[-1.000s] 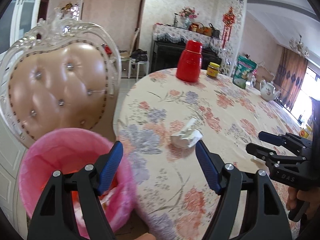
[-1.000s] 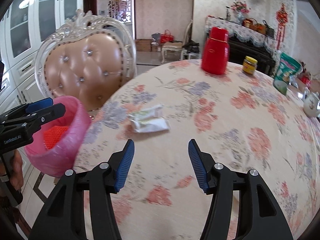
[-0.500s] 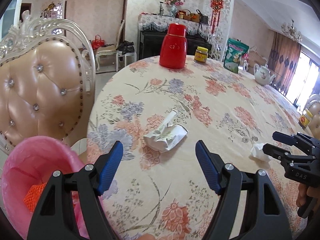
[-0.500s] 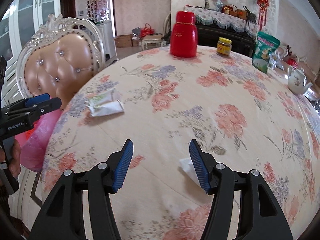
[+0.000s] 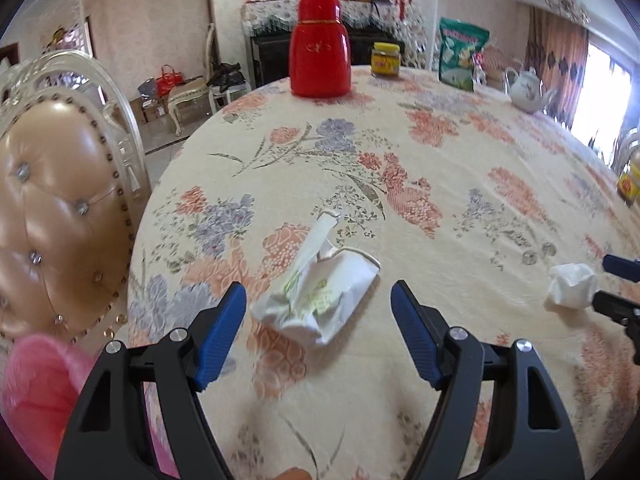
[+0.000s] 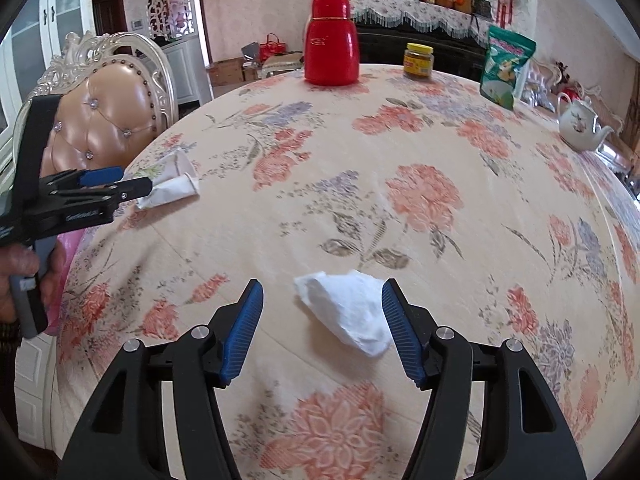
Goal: Collect trash
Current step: 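Grasp the white tissue with the right tool, then grasp the white paper bag with the left tool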
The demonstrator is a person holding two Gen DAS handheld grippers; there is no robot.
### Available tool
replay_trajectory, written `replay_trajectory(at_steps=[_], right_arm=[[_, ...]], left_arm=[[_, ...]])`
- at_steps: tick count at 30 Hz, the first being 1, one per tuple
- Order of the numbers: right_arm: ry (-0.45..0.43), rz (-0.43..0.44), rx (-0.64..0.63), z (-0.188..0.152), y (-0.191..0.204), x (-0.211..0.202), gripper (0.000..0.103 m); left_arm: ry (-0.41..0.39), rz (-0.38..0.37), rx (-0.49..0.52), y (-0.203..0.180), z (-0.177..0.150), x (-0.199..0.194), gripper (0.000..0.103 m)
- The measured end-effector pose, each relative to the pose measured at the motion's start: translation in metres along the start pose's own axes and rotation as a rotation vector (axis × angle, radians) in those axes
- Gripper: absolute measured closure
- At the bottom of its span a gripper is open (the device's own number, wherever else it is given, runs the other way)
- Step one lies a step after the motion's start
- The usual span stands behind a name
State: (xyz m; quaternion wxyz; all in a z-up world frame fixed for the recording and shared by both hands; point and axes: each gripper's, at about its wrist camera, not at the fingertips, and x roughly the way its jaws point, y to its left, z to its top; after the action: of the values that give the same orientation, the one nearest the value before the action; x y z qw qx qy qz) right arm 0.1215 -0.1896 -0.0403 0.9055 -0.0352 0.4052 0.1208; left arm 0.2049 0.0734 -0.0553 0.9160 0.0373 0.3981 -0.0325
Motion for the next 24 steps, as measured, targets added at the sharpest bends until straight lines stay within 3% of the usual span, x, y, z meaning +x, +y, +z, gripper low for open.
replay_trajectory(at_steps=[7, 8, 10, 12, 16, 19, 24], right_arm=[[0.018, -0.015, -0.007, -0.007, -0.01, 0.002, 0.035], [0.02, -0.018, -0.006, -0.007, -0.011, 0.004, 0.035], [0.03, -0.021, -0.004, -0.008, -0.012, 0.007, 0.035], [0.039, -0.02, -0.006, -0.009, -0.013, 0.011, 0.036], [0.063, -0.013, -0.008, -0.011, -0.011, 0.019, 0.036], [0.085, -0.008, -0.004, -0.013, -0.011, 0.026, 0.048], [0.086, 0.006, 0.002, -0.013, -0.011, 0.027, 0.073]], left_arm=[[0.076, 0.036, 0.086, -0.003, 0.005, 0.029, 0.031], [0.089, 0.035, 0.095, -0.003, 0.005, 0.032, 0.039], [0.104, 0.049, 0.111, -0.004, 0.004, 0.034, 0.04], [0.109, 0.049, 0.117, -0.005, 0.004, 0.031, 0.048], [0.135, 0.063, 0.146, -0.008, 0.004, 0.03, 0.051], [0.139, 0.047, 0.136, -0.007, 0.006, 0.027, 0.063], [0.14, -0.007, 0.105, -0.004, 0.004, 0.02, 0.064]])
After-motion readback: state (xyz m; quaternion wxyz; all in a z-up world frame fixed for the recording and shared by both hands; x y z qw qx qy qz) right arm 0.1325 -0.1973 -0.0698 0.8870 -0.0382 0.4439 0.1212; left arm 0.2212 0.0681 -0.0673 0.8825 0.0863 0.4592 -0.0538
